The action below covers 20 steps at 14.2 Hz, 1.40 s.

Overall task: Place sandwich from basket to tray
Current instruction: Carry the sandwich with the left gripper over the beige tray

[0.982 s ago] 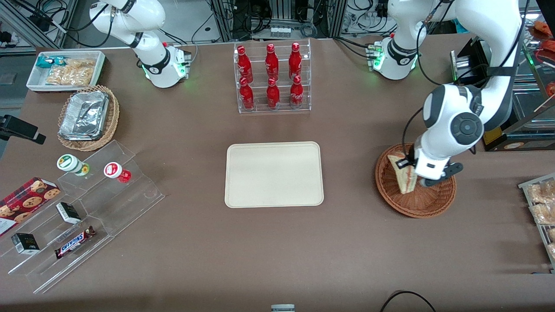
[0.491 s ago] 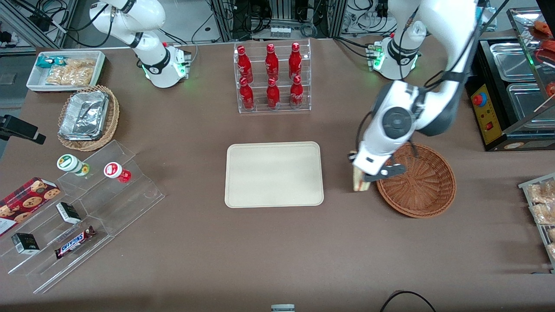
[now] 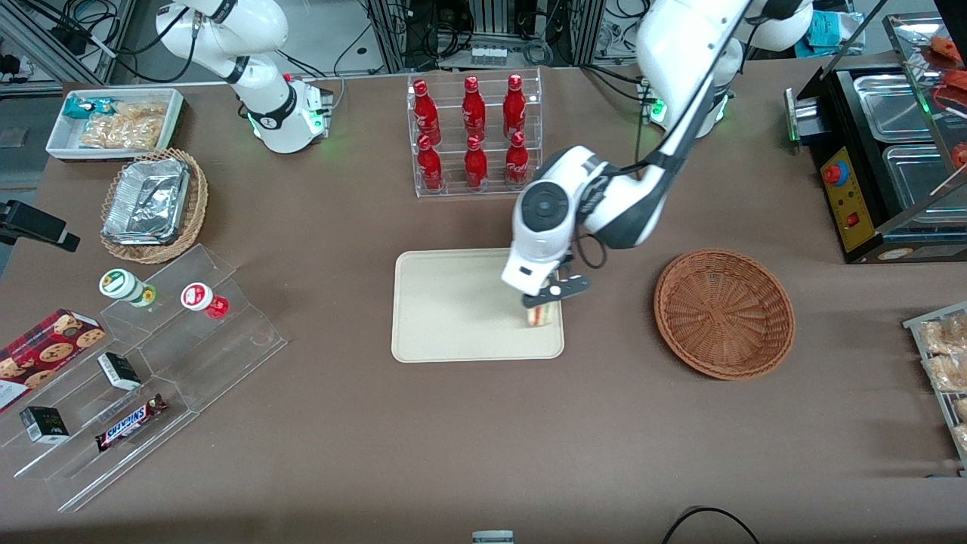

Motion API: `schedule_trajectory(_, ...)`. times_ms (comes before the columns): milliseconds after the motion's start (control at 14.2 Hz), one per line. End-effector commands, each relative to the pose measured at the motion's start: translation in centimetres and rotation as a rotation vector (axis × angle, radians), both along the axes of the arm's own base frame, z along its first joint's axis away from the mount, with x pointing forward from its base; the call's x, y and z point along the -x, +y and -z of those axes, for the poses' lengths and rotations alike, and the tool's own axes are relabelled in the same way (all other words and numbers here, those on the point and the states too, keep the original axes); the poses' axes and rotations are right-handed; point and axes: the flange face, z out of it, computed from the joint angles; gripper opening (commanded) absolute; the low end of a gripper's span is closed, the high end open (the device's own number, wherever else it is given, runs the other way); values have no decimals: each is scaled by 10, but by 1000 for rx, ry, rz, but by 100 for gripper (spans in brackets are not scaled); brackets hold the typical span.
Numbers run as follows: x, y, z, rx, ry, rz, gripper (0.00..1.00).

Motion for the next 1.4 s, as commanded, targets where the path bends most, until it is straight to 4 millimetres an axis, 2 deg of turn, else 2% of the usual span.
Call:
schedule_trajectory(0,-1,-45,6,5,-30,-27,4)
schedule_trajectory(281,16,-80,19,22,-36,1,4)
schedule_trajectory(351,16,-84,19,45,-56,6,4)
schedule_trajectory(491,23,-92,31,36,-67,23,5)
schedule_trajectory(772,21,-94,50,-16,-108,-1,6)
schedule_trajectory(982,20,-97,54,4,-121,-4,12)
schedule_trajectory(1053,20,-97,56,10,-118,-12,20)
schedule_trajectory(1193,18,-96,55,12,-117,-29,100)
schedule_trajectory(1333,17,-97,44,18,-129,-21,100)
